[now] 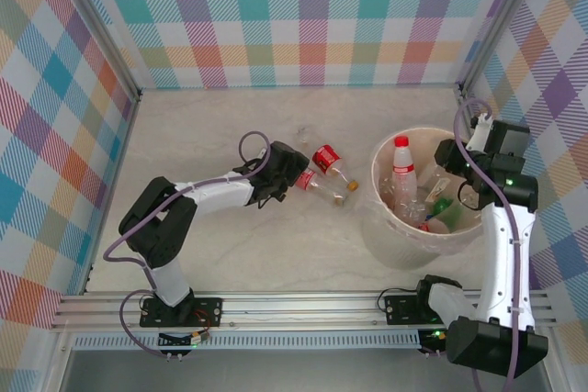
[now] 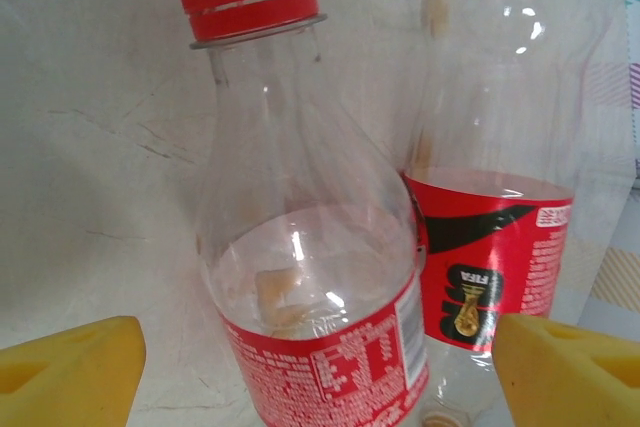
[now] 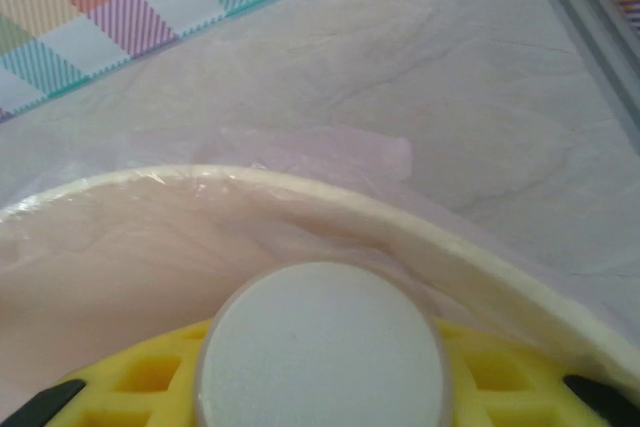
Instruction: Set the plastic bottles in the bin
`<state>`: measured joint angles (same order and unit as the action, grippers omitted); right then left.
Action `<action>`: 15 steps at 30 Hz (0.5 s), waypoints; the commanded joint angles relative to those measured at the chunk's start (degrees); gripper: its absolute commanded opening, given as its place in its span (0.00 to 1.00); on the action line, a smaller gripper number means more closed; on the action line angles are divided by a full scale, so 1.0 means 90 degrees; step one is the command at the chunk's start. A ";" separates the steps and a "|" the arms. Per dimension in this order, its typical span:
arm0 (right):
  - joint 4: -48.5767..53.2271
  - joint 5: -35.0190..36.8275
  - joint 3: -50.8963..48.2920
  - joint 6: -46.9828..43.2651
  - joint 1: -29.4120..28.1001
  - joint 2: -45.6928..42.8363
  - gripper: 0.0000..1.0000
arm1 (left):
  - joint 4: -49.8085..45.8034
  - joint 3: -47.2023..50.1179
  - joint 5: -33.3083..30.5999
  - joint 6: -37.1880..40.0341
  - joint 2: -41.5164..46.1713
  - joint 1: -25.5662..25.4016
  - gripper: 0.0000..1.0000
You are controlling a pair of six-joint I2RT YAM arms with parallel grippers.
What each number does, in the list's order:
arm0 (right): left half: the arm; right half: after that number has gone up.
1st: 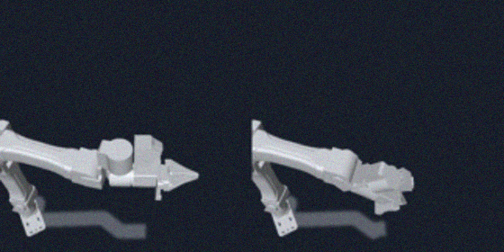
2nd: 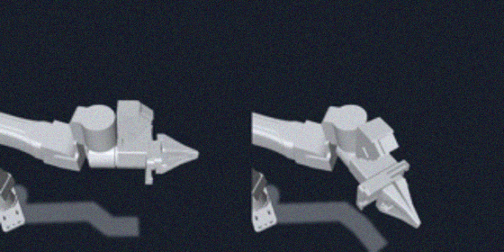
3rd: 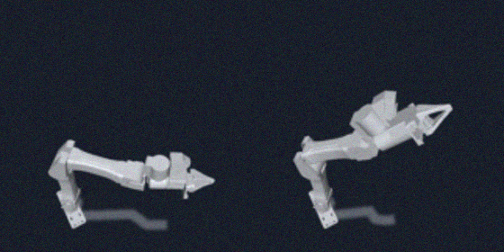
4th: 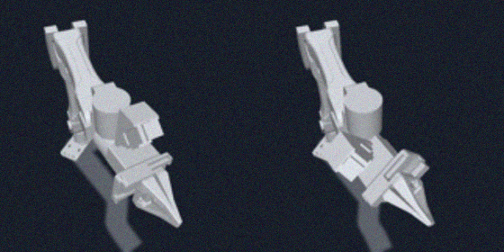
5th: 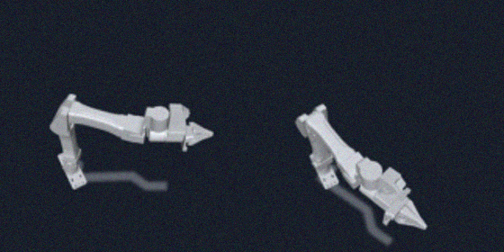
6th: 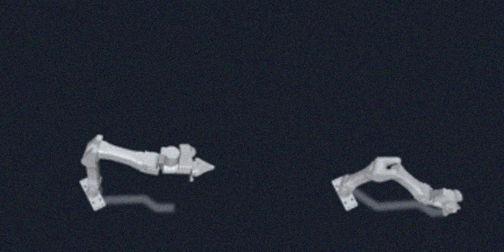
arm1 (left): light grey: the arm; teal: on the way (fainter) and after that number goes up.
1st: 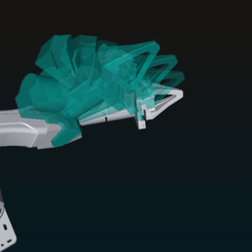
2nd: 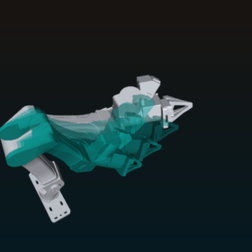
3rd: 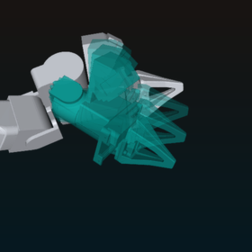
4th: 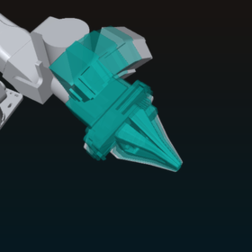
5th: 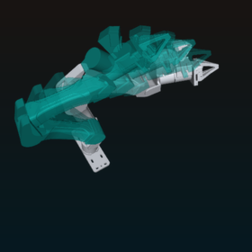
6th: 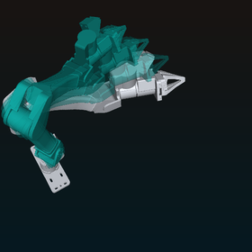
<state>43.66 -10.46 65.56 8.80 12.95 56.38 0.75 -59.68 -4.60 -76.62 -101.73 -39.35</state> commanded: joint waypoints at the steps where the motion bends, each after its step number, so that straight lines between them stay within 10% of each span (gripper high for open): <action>1: -0.0333 -0.0855 -0.0253 0.0379 -0.0023 -0.0070 0.13 | 0.0173 0.0059 -0.0060 -0.0192 -0.0188 -0.0081 0.87; 15: -0.1994 -0.2145 -0.1022 0.0775 -0.0020 0.0465 0.19 | 0.0087 -0.0176 -0.0182 -0.0539 -0.0708 -0.0212 0.77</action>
<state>28.14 -25.91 57.65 13.19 12.78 58.28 2.76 -60.49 -5.26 -80.14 -106.76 -40.80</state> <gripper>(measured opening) 0.403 0.777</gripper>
